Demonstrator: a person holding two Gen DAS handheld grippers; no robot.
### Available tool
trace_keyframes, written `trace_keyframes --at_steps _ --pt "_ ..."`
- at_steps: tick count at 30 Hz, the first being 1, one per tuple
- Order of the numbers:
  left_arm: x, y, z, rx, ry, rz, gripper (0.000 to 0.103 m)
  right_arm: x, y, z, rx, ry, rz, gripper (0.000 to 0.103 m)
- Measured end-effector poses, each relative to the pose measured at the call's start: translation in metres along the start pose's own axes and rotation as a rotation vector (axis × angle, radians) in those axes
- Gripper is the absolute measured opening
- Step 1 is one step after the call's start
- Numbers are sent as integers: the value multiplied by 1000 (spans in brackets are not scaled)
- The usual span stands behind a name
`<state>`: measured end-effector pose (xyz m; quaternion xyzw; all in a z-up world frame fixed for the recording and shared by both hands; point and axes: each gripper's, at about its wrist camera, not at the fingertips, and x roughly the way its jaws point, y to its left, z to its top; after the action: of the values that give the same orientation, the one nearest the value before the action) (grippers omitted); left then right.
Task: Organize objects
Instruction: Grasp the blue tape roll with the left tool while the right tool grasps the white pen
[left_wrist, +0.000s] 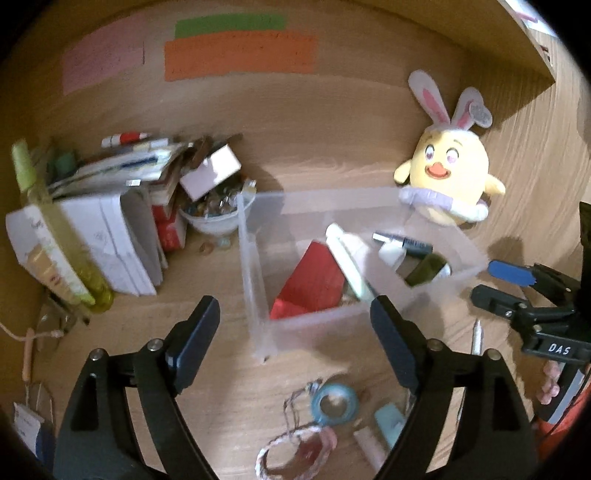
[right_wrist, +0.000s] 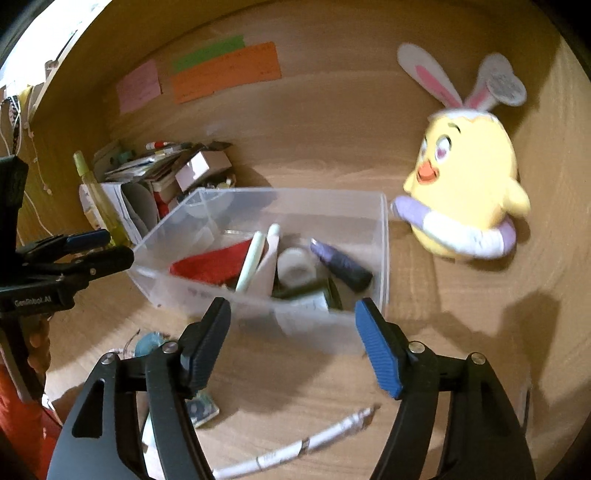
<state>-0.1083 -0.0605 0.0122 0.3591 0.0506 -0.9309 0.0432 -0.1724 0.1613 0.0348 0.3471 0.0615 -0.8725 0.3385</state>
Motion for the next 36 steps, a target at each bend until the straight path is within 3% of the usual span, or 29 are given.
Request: trace_keyframes --at_steps 9,14,24,28,36 --pt "7 -4 -37 4 84 -58 84 1 -6 -41 38 83 -44 67" --pt "10 -9 -51 16 109 -97 70 -1 -11 -58 83 118 -70 67" --pt "13 -21 -70 45 143 -142 63 10 -6 -73 98 159 -100 66" --pt "15 -23 -72 56 149 -147 59 12 -3 -71 64 156 -116 39" --pt "35 -19 -72 32 214 -171 46 6 -12 -72 67 155 -51 27"
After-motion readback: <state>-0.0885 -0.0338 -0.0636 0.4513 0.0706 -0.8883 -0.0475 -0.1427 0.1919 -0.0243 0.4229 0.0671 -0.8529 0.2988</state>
